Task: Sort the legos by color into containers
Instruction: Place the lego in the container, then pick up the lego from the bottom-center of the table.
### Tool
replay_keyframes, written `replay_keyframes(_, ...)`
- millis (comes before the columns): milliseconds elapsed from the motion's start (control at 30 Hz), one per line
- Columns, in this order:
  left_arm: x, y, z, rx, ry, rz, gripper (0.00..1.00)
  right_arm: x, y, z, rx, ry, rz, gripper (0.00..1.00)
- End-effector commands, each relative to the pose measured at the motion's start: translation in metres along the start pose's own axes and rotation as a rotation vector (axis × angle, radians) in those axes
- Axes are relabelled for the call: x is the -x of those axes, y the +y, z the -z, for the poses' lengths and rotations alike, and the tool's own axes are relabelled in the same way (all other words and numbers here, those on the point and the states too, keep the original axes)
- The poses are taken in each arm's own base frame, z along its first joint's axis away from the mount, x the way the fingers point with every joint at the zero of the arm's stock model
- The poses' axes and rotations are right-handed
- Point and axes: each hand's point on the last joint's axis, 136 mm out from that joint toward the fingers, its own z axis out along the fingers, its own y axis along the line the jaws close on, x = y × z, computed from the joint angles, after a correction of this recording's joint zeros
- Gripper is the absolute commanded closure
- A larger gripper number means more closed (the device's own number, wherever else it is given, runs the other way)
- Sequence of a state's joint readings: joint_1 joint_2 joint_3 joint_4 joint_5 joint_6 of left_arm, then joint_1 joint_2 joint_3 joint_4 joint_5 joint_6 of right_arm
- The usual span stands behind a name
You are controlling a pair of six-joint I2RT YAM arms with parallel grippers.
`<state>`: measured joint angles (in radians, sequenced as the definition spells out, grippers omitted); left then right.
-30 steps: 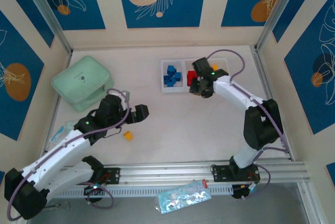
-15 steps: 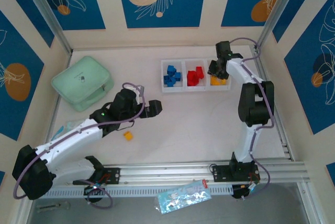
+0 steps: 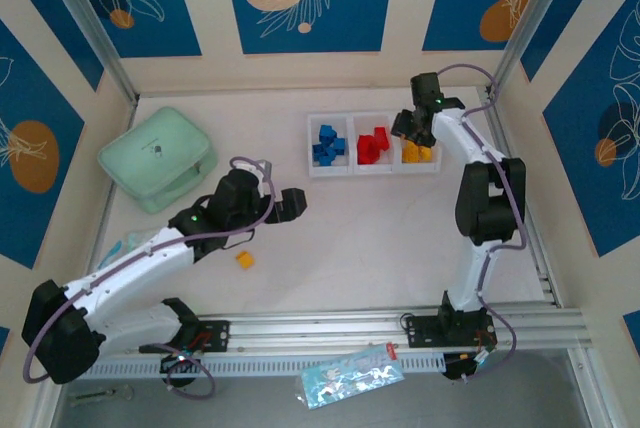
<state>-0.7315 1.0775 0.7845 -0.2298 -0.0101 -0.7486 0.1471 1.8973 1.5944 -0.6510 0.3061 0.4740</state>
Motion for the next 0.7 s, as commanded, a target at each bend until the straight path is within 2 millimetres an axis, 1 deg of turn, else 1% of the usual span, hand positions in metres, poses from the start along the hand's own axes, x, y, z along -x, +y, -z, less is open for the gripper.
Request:
replay_keyframes(0, 0.012, 0.002, 0.021, 0.033, -0.051, -0.035, 0.01, -0.022, 0.023, 0.033, 0.037, -0.014, 0.05, 0.38)
replay_keyframes(100, 0.01, 0.016, 0.036, 0.079, -0.067, -0.025, 0.01, -0.056, 0.05, 0.046, 0.1, 0.013, 0.105, 0.34)
replay_keyframes(300, -0.001, 0.045, 0.067, 0.17, -0.079, 0.009, 0.01, -0.134, 0.106, 0.067, 0.206, 0.079, 0.266, 0.29)
replay_keyframes(400, -0.006, 0.058, 0.081, 0.22, -0.083, 0.023, 0.01, -0.177, 0.139, 0.077, 0.285, 0.116, 0.352, 0.27)
replay_keyframes(467, -0.008, 0.065, 0.091, 0.245, -0.085, 0.028, 0.01, -0.21, 0.165, 0.083, 0.367, 0.141, 0.427, 0.25)
replay_keyframes(567, -0.012, 0.075, 0.102, 0.28, -0.092, 0.043, 0.01, -0.255, 0.195, 0.088, 0.477, 0.157, 0.529, 0.23)
replay_keyframes(667, -0.016, 0.082, 0.11, 0.302, -0.1, 0.064, 0.01, -0.287, 0.218, 0.09, 0.569, 0.217, 0.574, 0.21)
